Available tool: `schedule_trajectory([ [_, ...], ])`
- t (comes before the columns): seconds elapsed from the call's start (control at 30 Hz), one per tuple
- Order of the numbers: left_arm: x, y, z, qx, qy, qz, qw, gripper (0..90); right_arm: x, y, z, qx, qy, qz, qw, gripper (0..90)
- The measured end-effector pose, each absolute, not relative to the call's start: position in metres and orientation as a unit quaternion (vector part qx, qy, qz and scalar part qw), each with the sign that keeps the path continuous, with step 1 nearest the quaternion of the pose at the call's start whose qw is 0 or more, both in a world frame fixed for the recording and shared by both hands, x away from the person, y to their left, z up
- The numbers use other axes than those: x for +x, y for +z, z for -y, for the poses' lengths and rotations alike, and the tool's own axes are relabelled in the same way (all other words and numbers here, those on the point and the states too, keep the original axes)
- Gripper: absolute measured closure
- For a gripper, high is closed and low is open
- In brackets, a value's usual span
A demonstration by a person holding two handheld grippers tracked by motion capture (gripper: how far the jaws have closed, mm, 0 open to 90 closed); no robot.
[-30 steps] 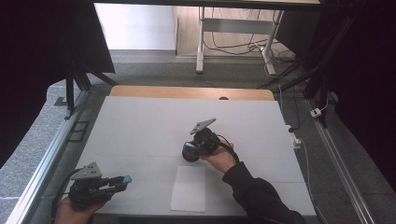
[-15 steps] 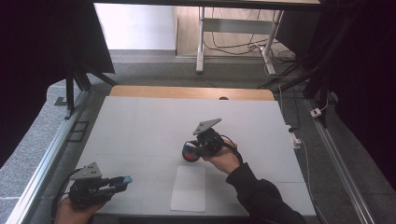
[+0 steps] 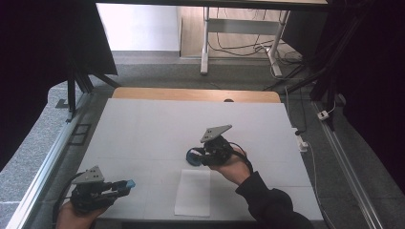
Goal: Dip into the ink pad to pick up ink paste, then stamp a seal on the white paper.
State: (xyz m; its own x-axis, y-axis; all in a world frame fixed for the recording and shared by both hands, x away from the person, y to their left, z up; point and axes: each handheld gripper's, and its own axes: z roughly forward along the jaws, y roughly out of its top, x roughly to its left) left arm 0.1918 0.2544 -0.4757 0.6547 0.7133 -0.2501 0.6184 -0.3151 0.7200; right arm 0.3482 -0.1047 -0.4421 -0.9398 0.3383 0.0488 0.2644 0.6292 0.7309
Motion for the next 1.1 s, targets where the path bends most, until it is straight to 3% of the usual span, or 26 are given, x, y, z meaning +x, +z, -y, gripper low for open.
schedule_trajectory([
  [1.1, 0.191, -0.476, -0.254, 0.81, 0.059, -0.411, 0.415, 68.2, 0.31, -0.442, 0.117, 0.153, 0.393, -0.906, 0.025, 71.2],
])
